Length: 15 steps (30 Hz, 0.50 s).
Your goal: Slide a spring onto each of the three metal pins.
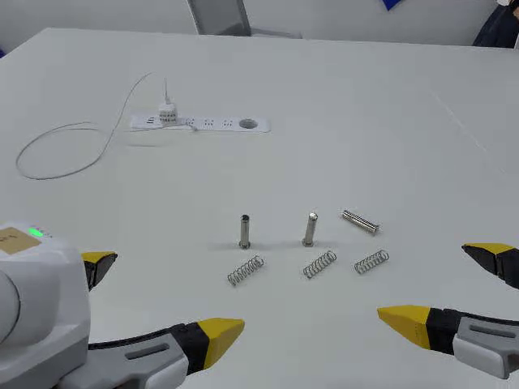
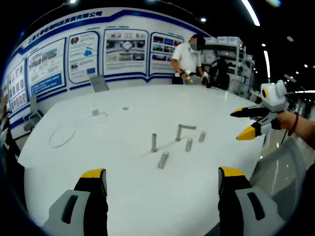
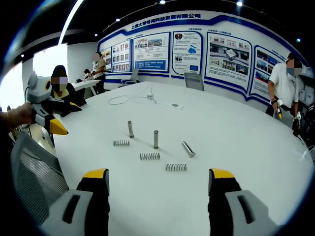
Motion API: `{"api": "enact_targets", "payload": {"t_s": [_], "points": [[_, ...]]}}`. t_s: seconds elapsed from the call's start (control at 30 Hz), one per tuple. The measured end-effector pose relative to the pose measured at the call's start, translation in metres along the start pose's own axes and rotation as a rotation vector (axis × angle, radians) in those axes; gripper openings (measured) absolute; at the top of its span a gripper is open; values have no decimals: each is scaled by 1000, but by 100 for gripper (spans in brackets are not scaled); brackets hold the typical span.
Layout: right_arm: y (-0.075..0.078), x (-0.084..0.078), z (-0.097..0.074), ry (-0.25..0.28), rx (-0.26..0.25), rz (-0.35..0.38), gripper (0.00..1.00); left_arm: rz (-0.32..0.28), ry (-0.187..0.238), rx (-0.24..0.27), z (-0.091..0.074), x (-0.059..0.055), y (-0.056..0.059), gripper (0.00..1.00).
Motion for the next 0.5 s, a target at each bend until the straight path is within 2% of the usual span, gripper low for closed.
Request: {"api": "enact_targets", "payload": {"t_s": [0.5], "points": [[1,-5,0,-25,8,15,84,-6,-7,5,2,-1,-5,96]]}}
Point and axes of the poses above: the centre of the closed fingertips' face, and the gripper's own axes: z roughly forward along the fingers, y roughly to its right, x roughly out of its top, the point moved 9 cm from there along -z, roughly backward along the fingers, and after that the axes turned 4 degrees about -y, right-handed, at the moved point
